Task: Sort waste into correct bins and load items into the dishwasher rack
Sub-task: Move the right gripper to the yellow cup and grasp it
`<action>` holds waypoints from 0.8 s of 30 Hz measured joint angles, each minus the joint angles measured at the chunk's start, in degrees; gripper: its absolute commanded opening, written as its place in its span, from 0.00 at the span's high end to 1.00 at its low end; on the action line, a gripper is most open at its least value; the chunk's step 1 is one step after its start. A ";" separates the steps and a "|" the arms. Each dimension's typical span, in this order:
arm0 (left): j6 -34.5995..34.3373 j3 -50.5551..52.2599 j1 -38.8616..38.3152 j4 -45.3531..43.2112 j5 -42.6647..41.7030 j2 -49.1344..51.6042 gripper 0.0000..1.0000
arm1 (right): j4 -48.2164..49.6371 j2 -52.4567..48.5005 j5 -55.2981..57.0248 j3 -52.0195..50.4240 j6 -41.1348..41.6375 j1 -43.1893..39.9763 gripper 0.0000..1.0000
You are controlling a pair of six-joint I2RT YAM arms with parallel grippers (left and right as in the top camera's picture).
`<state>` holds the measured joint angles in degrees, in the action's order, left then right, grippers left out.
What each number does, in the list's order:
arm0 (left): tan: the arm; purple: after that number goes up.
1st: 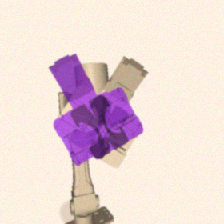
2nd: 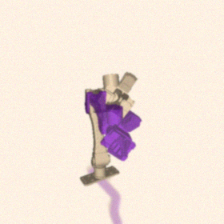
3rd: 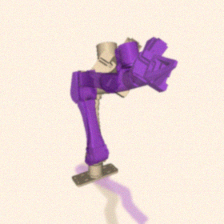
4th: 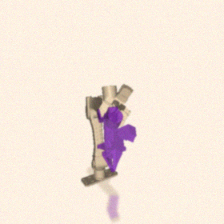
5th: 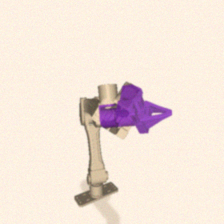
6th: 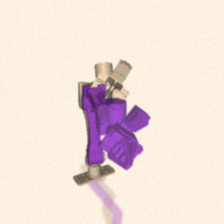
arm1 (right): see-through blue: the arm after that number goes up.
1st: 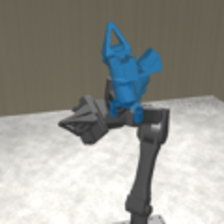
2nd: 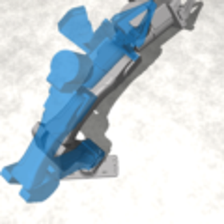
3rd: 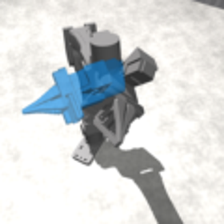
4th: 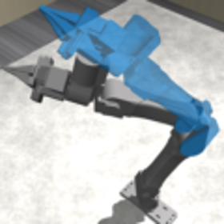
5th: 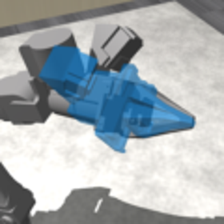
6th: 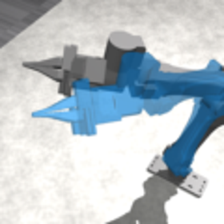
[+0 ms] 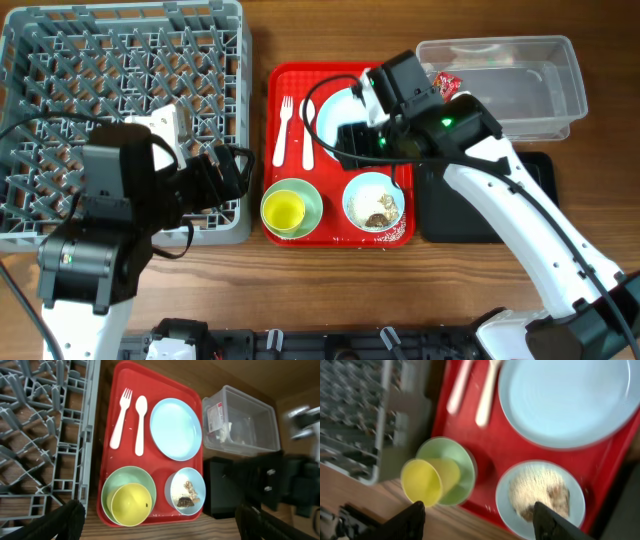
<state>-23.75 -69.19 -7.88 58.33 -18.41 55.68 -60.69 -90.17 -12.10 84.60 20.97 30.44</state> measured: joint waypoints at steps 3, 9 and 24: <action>0.11 0.00 0.00 0.07 -0.17 -0.48 0.08 | -2.01 0.00 1.77 -1.73 0.92 0.00 0.30; 0.50 -0.24 -0.68 6.93 0.20 1.25 0.28 | -0.35 -0.04 1.46 -2.62 0.52 0.00 0.38; -5.97 -0.31 3.82 9.81 5.77 -0.15 0.06 | 14.64 -7.56 -4.33 -10.12 4.66 14.27 0.50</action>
<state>-29.71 -69.49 -4.05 68.14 -12.64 55.53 -46.04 -97.73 -16.43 74.48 25.63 44.71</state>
